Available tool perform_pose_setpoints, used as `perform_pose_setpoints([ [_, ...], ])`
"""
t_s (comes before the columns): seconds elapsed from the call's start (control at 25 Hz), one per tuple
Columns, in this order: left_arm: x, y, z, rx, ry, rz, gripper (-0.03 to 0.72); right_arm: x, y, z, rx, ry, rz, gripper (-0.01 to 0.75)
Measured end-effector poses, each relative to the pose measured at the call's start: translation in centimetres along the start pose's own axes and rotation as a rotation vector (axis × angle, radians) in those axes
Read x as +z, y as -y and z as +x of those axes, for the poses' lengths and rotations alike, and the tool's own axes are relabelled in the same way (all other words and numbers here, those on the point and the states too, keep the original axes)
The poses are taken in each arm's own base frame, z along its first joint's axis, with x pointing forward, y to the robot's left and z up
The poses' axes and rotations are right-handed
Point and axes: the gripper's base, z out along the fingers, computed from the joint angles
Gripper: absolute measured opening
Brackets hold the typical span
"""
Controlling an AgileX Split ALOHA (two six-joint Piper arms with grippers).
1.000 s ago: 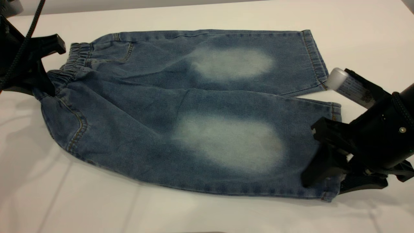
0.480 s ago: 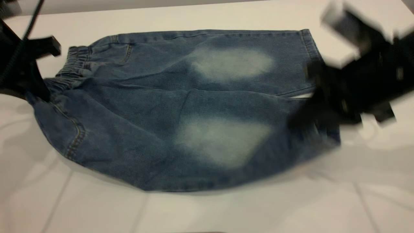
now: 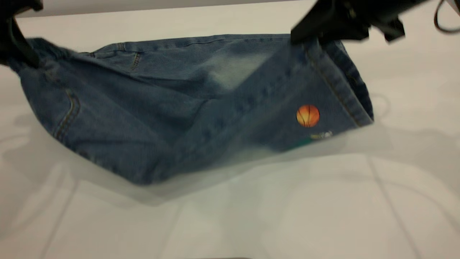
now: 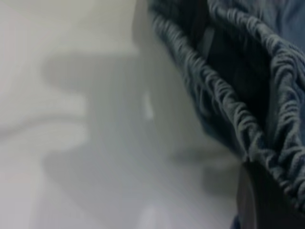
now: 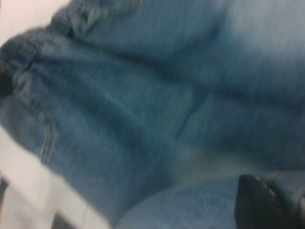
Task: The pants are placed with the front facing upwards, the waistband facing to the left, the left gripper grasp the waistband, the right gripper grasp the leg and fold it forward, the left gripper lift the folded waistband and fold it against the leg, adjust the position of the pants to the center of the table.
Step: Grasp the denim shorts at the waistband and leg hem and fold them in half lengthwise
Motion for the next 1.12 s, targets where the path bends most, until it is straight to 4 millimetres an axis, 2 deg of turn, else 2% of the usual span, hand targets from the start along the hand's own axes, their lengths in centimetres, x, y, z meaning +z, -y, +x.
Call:
perform_pose_setpoints([
  [0.16, -0.1, 0.2, -1.0, -0.123, 0.110, 0.031, 0.057, 0.6, 0.3, -2.1, -0.017, 0.064, 0.051, 0.022],
  [0.36, 0.3, 0.2, -2.0, -0.263, 0.213, 0.069, 0.057, 2.5, 2.7, -4.2, 0.048, 0.081, 0.078, 0.022],
  [0.56, 3.2, -1.5, -1.8, -0.513, 0.183, 0.036, 0.057, 3.2, 4.8, -6.5, 0.109, 0.108, 0.057, 0.022],
  [0.76, 5.7, -2.5, -1.6, -0.735, 0.204, 0.037, 0.057, 2.9, 5.2, -8.5, 0.113, 0.158, 0.042, 0.022],
  [0.96, 6.5, -2.5, -1.5, -0.719, 0.194, 0.033, 0.057, 3.0, 5.1, -8.4, 0.045, 0.103, 0.027, 0.028],
  [1.12, 6.6, -2.4, -1.3, -0.617, 0.176, 0.021, 0.057, 3.1, 5.2, -7.1, -0.031, -0.031, 0.041, 0.104],
])
